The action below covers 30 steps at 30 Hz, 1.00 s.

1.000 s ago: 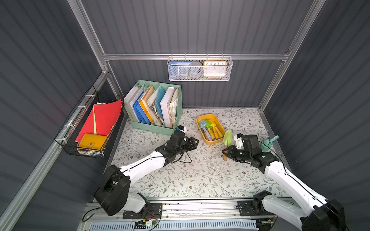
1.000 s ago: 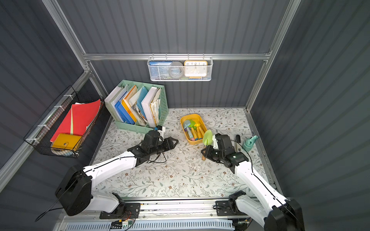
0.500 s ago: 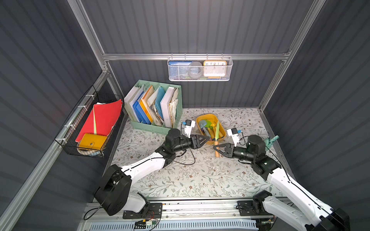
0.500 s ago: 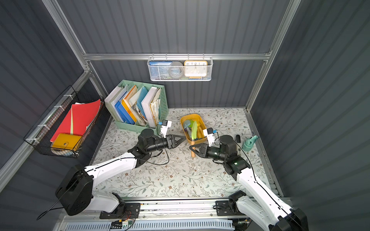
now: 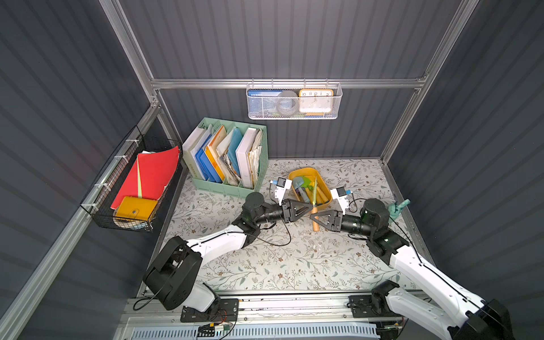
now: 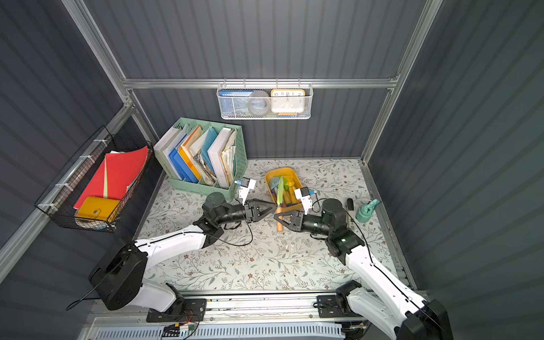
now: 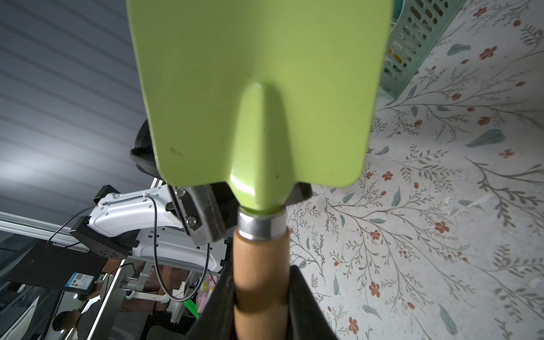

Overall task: Put the shovel into the storage box
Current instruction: Pick up the shovel from the center of the board.

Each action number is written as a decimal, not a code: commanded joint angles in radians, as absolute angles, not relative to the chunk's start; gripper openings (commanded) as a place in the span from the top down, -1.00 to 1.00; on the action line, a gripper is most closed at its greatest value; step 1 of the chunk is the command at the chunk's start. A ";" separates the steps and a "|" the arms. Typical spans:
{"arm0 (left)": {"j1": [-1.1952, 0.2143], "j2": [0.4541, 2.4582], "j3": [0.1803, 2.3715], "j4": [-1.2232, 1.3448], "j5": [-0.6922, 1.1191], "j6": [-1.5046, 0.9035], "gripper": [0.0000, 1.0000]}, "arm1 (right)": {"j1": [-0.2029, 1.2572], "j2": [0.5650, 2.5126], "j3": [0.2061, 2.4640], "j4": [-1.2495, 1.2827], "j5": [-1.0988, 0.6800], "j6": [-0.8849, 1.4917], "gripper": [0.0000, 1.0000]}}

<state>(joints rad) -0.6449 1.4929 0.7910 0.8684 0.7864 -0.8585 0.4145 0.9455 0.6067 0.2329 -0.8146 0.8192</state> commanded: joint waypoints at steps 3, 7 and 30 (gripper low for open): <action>-0.666 1.523 0.833 0.915 0.840 -0.863 0.13 | 0.425 0.962 0.598 0.323 -0.855 0.843 0.71; -0.676 1.537 0.843 0.940 0.850 -0.874 0.24 | 0.430 0.979 0.599 0.338 -0.871 0.845 0.71; -0.645 1.591 1.085 0.381 0.643 -0.710 1.00 | 0.411 0.922 0.659 -0.182 -0.472 0.653 0.04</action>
